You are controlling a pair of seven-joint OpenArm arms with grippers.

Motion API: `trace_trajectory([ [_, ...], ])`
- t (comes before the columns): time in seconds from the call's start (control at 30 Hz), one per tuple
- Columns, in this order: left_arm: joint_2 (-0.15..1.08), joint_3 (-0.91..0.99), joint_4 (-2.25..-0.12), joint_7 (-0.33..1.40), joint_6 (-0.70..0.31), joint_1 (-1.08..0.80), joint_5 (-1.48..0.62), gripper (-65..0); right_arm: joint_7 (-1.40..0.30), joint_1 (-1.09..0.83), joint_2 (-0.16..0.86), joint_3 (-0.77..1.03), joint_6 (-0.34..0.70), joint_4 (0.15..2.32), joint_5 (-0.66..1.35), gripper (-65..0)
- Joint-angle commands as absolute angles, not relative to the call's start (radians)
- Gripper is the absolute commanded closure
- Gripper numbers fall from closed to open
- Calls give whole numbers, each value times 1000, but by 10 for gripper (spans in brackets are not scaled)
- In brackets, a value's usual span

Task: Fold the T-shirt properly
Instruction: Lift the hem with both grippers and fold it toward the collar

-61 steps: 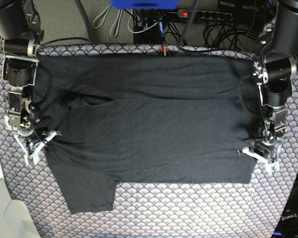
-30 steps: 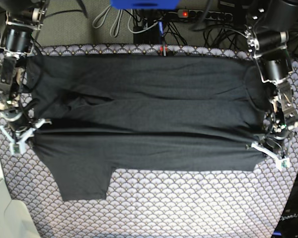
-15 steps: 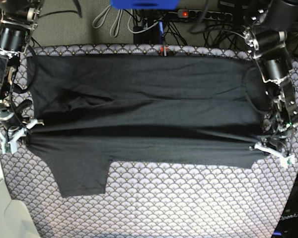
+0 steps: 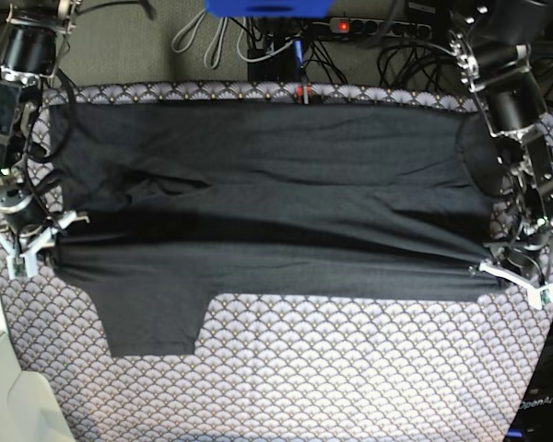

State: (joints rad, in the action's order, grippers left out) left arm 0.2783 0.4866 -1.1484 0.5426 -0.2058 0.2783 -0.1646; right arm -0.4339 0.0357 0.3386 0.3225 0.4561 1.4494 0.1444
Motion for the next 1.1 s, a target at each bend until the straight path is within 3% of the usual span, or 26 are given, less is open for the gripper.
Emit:
trace_trajectory([
  [0.0,294,489,-1181,513,-203,291,-171,-7,-406,50,364,331,453,1469,166,0],
  [0.3,295,490,-1193,539,-203,272,-171,-7,-406,-8,367,384,458,1477,226,0],
  [0.5,289,490,-1265,539,-203,237,-171,-7,-407,-82,346,392,590,1549,226,0],
  [1.07,269,582,-1313,541,-203,189,-171,-6,-407,-36,325,384,591,1514,220,0],
])
